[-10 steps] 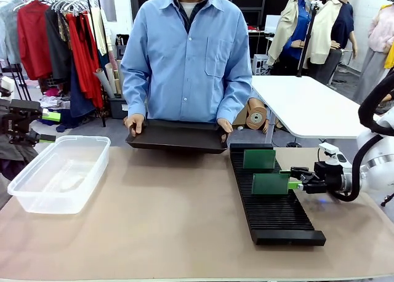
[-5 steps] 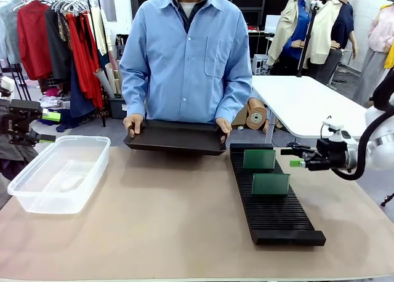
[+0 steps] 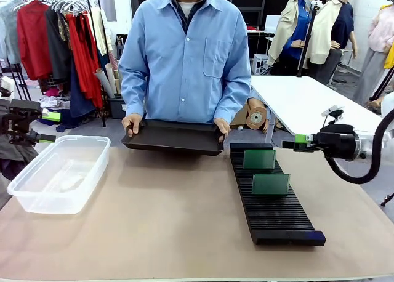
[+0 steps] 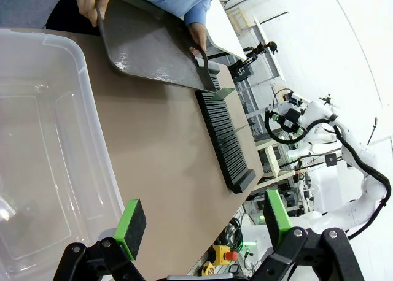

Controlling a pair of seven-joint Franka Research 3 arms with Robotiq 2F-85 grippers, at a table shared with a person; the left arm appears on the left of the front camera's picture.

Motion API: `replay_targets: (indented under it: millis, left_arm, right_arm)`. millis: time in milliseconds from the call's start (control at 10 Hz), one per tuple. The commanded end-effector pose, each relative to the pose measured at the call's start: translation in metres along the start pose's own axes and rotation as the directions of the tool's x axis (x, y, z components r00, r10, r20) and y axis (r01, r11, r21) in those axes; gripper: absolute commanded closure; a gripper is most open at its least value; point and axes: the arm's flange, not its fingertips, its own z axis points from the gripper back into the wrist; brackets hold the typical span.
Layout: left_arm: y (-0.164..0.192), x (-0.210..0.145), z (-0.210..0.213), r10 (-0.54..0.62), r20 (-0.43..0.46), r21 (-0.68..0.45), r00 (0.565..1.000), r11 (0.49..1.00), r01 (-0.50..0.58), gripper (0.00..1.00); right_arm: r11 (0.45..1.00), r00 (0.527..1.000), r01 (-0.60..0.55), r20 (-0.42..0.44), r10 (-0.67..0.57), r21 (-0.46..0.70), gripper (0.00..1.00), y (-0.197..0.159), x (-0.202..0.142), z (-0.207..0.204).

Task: Sort PCBs into racks and boxes based on the side picked up.
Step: If the short side of the Blank PCB is picked up, insert it into the PCB Rack ; if the long side is picked up, place it in the Organizing box.

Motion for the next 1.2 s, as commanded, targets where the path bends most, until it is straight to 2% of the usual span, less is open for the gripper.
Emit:
replay_targets:
  millis: [0,200,300,600,800,900,1100]
  left_arm:
    - [-0.002,-0.001,0.001,-0.004,-0.001,-0.005,1.000,1.000,0.004,0.00]
    - [-0.002,-0.001,0.001,-0.004,-0.001,-0.005,1.000,1.000,0.004,0.00]
    - [-0.002,-0.001,0.001,-0.004,-0.001,-0.005,1.000,1.000,0.004,0.00]
    - [-0.002,-0.001,0.001,-0.004,-0.001,-0.005,1.000,1.000,0.004,0.00]
    - [-0.002,-0.001,0.001,-0.004,-0.001,-0.005,1.000,1.000,0.004,0.00]
    - [-0.002,-0.001,0.001,-0.004,-0.001,-0.005,1.000,1.000,0.004,0.00]
    - [-0.002,-0.001,0.001,-0.004,-0.001,-0.005,1.000,1.000,0.004,0.00]
  right_arm:
    - [0.983,0.981,0.180,0.080,-0.176,-0.035,0.00,0.020,0.001,-0.001]
    - [0.948,0.951,0.308,0.051,-0.305,-0.083,0.00,0.032,-0.004,0.001]
    - [0.938,0.943,0.333,0.029,-0.331,-0.093,0.00,0.038,-0.003,0.001]
    - [0.925,0.933,0.350,-0.039,-0.359,-0.146,0.00,0.050,0.002,0.000]
    - [0.925,0.931,0.352,-0.054,-0.362,-0.145,0.00,0.051,0.004,-0.001]
    - [0.937,0.939,0.337,-0.039,-0.342,-0.090,0.00,0.050,0.007,-0.002]
    - [0.935,0.941,0.330,-0.041,-0.337,-0.126,0.00,0.047,0.000,0.003]
